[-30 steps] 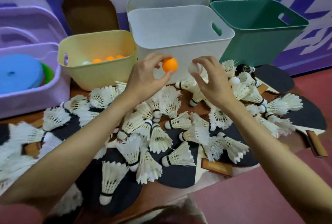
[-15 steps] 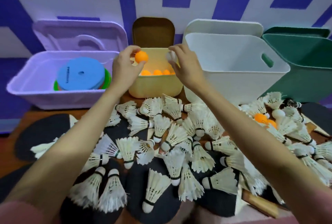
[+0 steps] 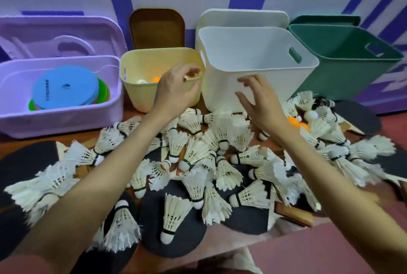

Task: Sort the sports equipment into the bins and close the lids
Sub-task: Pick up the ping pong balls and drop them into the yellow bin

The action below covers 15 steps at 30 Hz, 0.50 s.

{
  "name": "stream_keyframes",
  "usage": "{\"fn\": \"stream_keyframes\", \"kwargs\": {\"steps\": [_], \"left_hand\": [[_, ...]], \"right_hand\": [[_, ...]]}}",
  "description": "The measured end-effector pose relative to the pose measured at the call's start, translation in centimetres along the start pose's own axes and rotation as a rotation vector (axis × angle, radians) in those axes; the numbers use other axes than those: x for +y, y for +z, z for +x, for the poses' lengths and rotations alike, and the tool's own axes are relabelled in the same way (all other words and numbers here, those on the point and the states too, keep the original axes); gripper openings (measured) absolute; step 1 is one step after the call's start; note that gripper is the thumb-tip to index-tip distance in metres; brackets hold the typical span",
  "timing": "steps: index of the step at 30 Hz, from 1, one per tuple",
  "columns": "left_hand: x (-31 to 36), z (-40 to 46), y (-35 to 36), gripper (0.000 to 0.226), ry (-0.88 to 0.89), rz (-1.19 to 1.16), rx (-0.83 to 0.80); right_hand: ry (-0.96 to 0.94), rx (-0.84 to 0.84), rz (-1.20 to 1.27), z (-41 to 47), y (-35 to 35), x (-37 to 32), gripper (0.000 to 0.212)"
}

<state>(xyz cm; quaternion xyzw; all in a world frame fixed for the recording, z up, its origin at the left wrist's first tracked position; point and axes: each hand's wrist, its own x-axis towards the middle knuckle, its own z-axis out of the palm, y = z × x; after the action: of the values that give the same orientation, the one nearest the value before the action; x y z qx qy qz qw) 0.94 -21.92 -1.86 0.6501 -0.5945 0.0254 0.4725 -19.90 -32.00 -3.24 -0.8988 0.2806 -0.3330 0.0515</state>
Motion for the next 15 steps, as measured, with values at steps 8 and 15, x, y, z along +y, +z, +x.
{"fn": "stream_keyframes", "kwargs": {"steps": [8,15], "left_hand": [[6.3,-1.1,7.5,0.020,0.161,-0.075,-0.264],[8.9,-2.0,12.9,0.021,0.215,-0.069,-0.455]], "right_hand": [[0.335,0.012,-0.088,-8.4,-7.5,8.2,0.024],[0.447,-0.363,-0.185,-13.4,-9.7,11.2,0.042]]}}
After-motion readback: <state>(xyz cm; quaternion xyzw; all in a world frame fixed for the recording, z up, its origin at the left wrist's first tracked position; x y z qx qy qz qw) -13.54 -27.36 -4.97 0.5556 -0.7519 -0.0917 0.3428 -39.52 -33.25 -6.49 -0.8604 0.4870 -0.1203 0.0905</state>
